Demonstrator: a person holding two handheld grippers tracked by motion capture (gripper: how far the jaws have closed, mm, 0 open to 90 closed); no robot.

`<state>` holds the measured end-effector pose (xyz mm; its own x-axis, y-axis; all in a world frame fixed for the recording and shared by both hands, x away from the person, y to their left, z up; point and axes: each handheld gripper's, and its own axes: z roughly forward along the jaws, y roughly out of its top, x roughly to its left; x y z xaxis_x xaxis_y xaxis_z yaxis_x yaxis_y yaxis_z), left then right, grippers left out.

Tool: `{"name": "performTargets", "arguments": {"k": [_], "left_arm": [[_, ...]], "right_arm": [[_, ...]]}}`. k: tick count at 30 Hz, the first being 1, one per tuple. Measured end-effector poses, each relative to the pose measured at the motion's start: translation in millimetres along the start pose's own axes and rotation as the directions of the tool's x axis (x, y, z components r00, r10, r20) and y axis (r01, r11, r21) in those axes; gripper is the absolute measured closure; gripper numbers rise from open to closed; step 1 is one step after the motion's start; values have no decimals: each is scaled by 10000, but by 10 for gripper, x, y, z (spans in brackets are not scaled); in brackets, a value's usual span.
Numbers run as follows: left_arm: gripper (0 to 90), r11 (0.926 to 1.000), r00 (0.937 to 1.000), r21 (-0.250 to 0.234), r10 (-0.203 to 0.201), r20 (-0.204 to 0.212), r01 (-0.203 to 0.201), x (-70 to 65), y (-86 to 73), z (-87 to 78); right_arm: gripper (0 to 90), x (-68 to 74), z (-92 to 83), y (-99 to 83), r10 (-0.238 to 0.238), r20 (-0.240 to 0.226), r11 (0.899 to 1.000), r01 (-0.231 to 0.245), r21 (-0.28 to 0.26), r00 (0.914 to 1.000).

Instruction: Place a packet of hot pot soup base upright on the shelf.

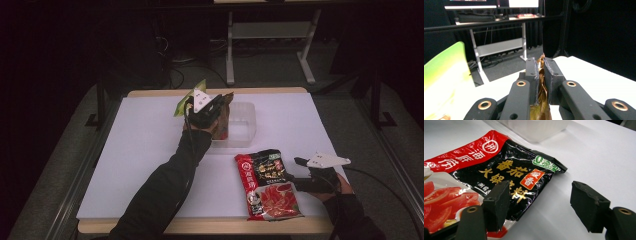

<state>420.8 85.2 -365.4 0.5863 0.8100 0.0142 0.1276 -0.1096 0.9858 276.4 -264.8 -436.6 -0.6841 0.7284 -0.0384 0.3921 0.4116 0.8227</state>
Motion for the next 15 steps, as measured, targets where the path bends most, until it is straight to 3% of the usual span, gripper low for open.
{"name": "performTargets", "arguments": {"k": [2,5,13,15], "left_arm": [[817,10000,9999,-28,-94,141,94,38,-15,-45],[810,9998,9995,-79,187,252,-185,56,-37,-102],[788,9990,9976,-158,419,560,-411,49,-53,-168],[735,9984,9969,-108,559,550,-554,46,-44,-184]], "right_arm": [[314,4,3,1,2,-19,10000,-2,22,10000],[314,8,6,5,-35,-19,10000,35,34,10000],[323,16,19,4,-9,-70,9999,10,117,10000],[325,18,23,3,-16,-129,9998,19,173,9999]]}}
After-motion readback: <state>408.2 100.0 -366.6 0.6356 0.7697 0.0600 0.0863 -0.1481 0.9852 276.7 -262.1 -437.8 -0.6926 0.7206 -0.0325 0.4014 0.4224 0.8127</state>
